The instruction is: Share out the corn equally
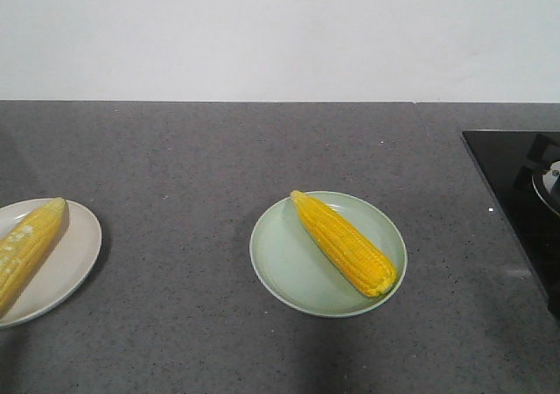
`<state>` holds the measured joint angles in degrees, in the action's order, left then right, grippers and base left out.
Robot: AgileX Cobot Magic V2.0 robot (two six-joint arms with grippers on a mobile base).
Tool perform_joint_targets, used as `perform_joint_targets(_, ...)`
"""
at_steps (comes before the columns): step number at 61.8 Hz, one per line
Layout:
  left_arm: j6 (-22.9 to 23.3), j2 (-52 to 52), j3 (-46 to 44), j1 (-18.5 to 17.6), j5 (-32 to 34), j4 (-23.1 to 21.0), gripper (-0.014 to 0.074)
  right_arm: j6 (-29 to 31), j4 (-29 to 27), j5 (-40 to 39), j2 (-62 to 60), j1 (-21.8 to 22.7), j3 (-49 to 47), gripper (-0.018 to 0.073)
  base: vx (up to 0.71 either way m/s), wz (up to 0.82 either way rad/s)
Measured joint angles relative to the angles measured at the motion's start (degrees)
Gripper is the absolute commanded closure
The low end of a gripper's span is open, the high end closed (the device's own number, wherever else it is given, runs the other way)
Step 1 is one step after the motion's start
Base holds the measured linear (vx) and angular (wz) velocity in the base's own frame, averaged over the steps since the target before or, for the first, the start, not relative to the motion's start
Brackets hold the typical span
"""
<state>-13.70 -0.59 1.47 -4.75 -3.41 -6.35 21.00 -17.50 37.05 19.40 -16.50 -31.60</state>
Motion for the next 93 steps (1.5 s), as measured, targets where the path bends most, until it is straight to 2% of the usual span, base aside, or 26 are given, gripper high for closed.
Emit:
perform_joint_targets(25,0.0,0.0,0.0,0.0,-0.1,0.0,0.0603,0.0,0.1,0.0,0.0,0.0,0.0,0.0564,0.00,0.00)
perform_joint_targets(32,0.0,0.0,0.0,0.0,-0.1,0.0,0.0603,0.1,2.1,-0.4,-0.5,0.0,0.5,0.0564,0.00,0.00)
perform_joint_targets(38,0.0,0.0,0.0,0.0,-0.1,0.0,0.0603,0.0,4.5,-2.7,-2.9,0.0,4.0,0.0564,0.00,0.00)
perform_joint_targets(44,0.0,0.0,0.0,0.0,-0.1,0.0,0.0603,-1.1,6.1,-8.5,-6.3,0.0,10.5,0.0564,0.00,0.00)
perform_joint_targets(49,0.0,0.0,0.0,0.0,-0.1,0.0,0.0603,-3.5,7.9,-14.4,-10.4,0.0,16.5,0.0564,0.00,0.00)
perform_joint_targets(58,0.0,0.0,0.0,0.0,-0.1,0.0,0.0603,-11.6,10.8,-23.9,-15.9,0.7,26.3,0.0564,0.00,0.00)
perform_joint_targets(71,0.0,0.0,0.0,0.0,-0.1,0.0,0.0603,-24.7,12.8,-27.0,-18.7,8.6,33.1,0.0564,0.00,0.00)
perform_joint_targets(79,0.0,0.0,0.0,0.0,-0.1,0.0,0.0603,-26.7,15.2,-27.0,-20.0,11.7,33.3,0.0564,0.00,0.00)
perform_joint_targets(93,0.0,0.0,0.0,0.0,-0.1,0.0,0.0603,-27.0,19.2,-29.5,-20.1,12.3,33.3,0.0564,0.00,0.00)
